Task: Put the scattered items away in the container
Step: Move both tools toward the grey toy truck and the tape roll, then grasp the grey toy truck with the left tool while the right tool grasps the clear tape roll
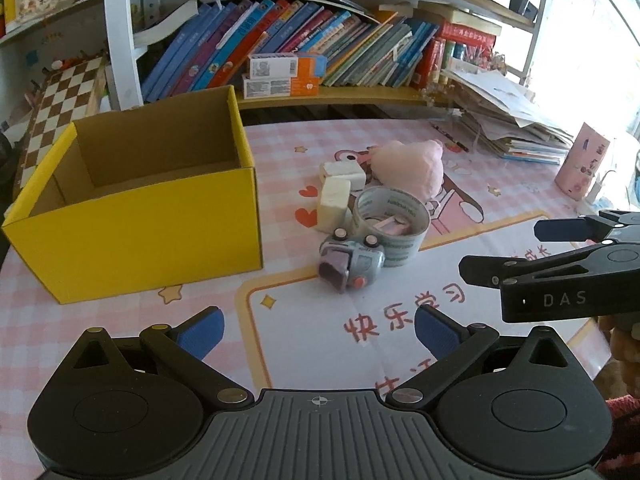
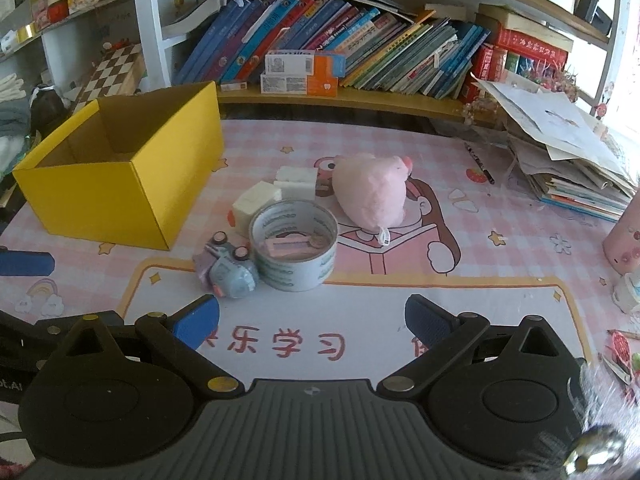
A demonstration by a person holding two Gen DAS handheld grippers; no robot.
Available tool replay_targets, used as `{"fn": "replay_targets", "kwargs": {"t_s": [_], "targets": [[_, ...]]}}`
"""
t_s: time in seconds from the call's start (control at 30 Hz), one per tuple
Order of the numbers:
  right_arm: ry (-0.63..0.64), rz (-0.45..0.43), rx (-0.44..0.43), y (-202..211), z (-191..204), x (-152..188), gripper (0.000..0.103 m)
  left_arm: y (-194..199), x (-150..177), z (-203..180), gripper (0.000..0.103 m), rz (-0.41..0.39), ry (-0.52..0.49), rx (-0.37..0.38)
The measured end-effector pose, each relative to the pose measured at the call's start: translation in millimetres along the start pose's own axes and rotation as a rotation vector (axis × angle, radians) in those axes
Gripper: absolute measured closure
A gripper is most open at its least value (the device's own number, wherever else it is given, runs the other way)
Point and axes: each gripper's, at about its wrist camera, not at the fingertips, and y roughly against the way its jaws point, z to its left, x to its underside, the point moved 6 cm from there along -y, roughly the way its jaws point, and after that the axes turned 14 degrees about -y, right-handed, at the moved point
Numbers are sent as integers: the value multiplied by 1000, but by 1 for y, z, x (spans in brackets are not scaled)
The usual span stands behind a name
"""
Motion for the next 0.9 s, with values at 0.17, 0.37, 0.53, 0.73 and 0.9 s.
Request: {"fn": "replay_targets", "kwargs": {"t_s": [0.17,0.37,0.53,0.73,0.9], "targets": [[-5,9,-21,-9,-13,-6,2,-10,-8,-9,6,12,-11,-3],[-8,14,-50,-18,-23,-15,7,-21,-17,-21,11,19,-55,-8],[1,25,-74,-28,-26,-21,12,-32,-26,-27,12,20,-93,-30],[2,48,-102,-42,-27,-27,13,-45,-29,-31,12,34,-131,-52],[5,67,-124,-54,-26,-30,13,-55,-28,-33,18,45,-158,-69]]}}
